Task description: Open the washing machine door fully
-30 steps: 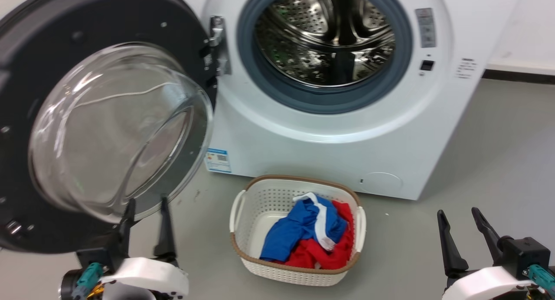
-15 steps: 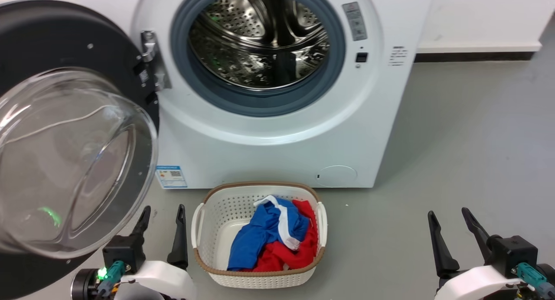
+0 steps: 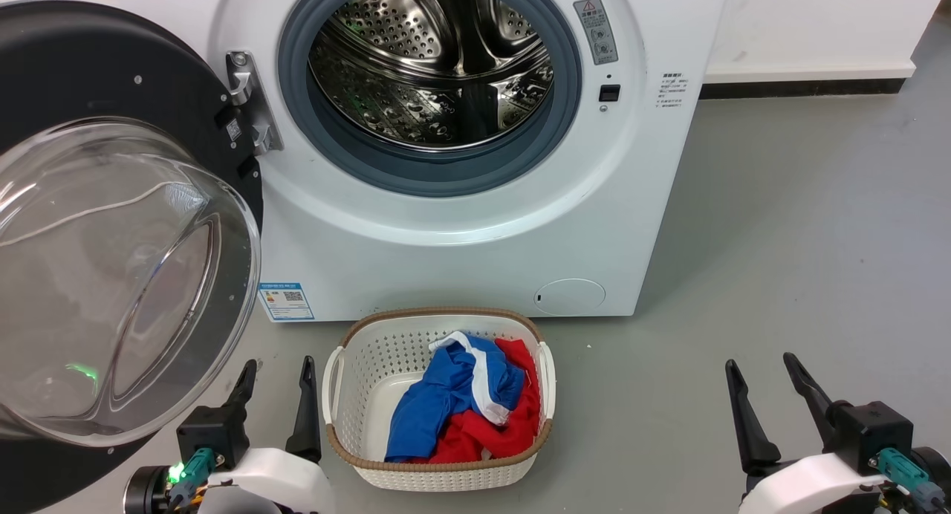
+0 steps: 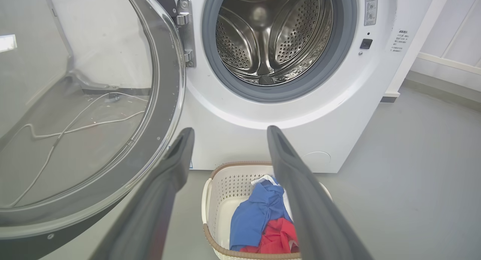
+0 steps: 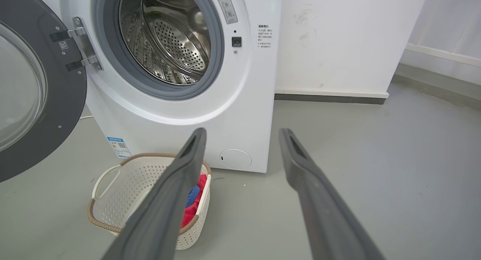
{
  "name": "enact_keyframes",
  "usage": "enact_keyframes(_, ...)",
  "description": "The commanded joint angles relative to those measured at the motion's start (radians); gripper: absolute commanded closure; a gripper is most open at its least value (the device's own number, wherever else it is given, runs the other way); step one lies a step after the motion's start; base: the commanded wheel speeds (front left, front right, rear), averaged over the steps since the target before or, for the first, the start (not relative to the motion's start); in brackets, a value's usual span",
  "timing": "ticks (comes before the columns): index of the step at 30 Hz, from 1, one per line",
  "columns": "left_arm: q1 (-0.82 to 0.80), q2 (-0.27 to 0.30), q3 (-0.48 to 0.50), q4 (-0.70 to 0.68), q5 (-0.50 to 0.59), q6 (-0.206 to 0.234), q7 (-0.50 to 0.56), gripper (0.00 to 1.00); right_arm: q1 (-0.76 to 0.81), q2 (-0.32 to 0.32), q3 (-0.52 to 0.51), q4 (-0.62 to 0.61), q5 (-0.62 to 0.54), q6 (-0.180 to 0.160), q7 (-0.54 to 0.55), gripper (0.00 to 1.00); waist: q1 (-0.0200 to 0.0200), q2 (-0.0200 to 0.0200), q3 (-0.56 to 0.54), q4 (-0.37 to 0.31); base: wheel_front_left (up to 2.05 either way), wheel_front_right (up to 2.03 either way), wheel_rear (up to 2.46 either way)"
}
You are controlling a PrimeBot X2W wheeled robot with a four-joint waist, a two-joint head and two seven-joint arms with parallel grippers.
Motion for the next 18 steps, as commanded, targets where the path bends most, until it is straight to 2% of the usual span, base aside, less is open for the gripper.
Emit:
enact_keyframes(1, -0.011, 0.003, 0.003, 0.001, -0.004, -0.001, -0.006, 0.0, -0.006, 0.003, 0.001, -0.004, 0.001, 0.0, -0.005, 0.0, 0.0, 0.0, 0.0, 0.0, 0.0, 0.0, 0.0)
enact_keyframes(18, -0.022, 0.004, 0.007, 0.001, -0.007, -0.005, -0.017, 0.0, -0.005, 0.003, -0.004, 0.007, 0.006, 0.0, -0.01, 0.0, 0.0, 0.0, 0.003, -0.004, 0.0, 0.0, 0.0)
